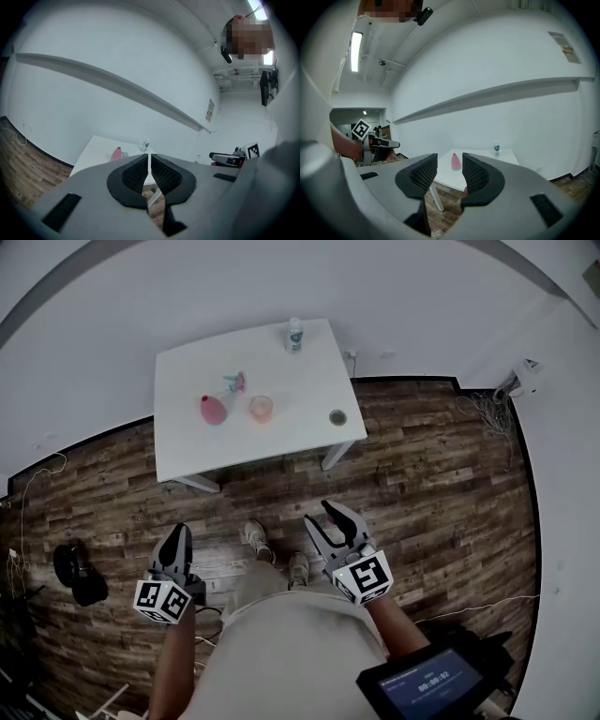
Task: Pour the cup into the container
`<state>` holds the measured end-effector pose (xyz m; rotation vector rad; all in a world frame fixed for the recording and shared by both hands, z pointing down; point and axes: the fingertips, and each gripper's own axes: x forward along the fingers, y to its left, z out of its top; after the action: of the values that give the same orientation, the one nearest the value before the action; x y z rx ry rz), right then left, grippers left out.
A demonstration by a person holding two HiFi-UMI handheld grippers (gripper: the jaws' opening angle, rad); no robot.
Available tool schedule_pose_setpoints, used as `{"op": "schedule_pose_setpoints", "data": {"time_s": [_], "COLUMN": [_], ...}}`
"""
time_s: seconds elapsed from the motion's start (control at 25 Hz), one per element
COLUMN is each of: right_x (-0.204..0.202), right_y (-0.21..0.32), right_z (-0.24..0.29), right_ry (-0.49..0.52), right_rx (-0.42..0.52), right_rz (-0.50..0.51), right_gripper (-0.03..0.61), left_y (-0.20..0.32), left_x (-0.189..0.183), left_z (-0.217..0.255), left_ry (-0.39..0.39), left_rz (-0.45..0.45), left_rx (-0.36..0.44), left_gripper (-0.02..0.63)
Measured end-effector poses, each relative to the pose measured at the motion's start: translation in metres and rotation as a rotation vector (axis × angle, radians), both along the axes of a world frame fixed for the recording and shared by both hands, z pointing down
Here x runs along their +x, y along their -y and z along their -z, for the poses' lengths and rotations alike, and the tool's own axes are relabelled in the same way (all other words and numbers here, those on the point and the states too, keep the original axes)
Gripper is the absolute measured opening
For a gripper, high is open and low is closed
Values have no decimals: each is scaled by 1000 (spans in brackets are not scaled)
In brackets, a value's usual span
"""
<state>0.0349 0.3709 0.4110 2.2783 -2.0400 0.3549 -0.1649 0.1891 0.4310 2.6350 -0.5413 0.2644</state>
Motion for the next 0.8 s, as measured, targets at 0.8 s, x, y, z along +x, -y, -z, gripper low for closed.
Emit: {"op": "schedule_pose_setpoints", "data": {"time_s": [0.8], "right_x": [-18], "right_y": [-91], "right_z": [-2], "right_ry": [1], "right_rx": [19], "right_rz": [42], "right_gripper": [149], "left_y": [-118], "left_x": [-36], "left_z": [-2], "left_ry": [-7], "left_rz": [89], "left_rx": [-6], "left_gripper": [12]}}
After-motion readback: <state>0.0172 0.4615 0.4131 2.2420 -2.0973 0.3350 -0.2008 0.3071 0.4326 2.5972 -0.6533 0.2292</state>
